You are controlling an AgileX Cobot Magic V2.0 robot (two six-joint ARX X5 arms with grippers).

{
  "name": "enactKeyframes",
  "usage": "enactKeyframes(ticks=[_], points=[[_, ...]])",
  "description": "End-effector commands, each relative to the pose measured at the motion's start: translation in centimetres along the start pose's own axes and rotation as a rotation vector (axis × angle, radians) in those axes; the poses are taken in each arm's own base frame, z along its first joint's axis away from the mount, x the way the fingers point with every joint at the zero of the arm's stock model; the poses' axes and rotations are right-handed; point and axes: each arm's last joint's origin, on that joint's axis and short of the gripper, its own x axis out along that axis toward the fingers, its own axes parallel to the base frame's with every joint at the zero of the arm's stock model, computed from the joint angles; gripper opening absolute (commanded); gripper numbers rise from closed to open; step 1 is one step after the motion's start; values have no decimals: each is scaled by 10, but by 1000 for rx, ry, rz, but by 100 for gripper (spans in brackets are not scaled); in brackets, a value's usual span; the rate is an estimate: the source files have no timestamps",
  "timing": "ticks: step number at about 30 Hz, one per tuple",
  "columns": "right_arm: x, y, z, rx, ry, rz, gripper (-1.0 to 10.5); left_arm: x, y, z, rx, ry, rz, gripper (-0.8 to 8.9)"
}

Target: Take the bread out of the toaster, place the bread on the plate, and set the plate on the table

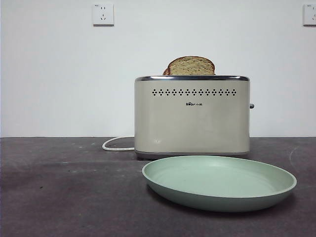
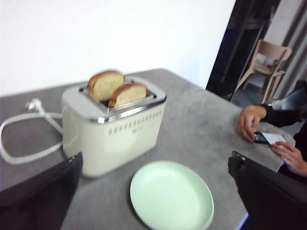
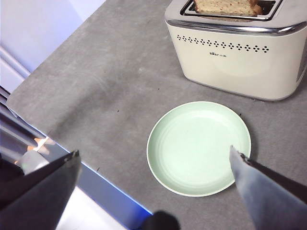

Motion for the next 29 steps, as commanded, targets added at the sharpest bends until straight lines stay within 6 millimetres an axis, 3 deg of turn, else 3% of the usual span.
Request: enactKeyframes(ticks=[1,10,24,29], points=[[1,0,1,-6,0,3,566,14,11,9,33,-25,-33,539],[8,-5,5,11,29,3,566,92,44,24,100,-55,-170,539],[16,-10,8,29,63,4,566,249,59,20,195,37,-191,539],[16,-10,8,28,63,4,566,296,67,20,235,69,-194,539]])
